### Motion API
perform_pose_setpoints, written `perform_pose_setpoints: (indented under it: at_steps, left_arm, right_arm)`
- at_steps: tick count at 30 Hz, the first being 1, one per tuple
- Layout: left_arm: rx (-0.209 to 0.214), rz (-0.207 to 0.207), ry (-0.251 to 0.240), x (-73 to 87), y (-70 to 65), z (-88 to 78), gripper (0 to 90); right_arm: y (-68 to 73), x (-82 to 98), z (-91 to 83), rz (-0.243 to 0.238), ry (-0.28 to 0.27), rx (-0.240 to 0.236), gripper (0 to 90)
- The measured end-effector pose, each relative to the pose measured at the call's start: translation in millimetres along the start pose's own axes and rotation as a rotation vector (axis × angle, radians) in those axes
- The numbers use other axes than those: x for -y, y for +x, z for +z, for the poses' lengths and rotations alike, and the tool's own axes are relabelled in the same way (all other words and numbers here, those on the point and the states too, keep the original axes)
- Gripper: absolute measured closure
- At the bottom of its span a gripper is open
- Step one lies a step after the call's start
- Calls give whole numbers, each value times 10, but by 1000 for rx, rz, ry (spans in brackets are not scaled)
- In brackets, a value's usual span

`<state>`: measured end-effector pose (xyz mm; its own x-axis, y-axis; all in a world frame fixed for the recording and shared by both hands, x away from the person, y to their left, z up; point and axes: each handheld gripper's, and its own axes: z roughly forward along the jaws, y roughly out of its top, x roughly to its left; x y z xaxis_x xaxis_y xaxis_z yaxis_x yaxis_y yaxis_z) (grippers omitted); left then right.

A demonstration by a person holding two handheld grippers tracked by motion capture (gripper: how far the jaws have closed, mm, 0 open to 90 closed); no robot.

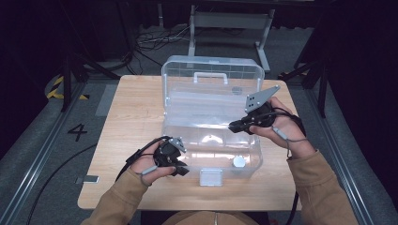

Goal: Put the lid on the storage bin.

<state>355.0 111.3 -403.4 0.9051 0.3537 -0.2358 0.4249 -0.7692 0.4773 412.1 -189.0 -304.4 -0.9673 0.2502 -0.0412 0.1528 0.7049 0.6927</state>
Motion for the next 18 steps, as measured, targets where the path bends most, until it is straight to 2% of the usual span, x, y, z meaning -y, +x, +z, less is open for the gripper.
perform_pose_setpoints:
  at_steps: [18]
  left_arm:
    - [0,1,0,0,0,0,748]
  right_arm:
    - [69,27,5,-6,5,-7,848]
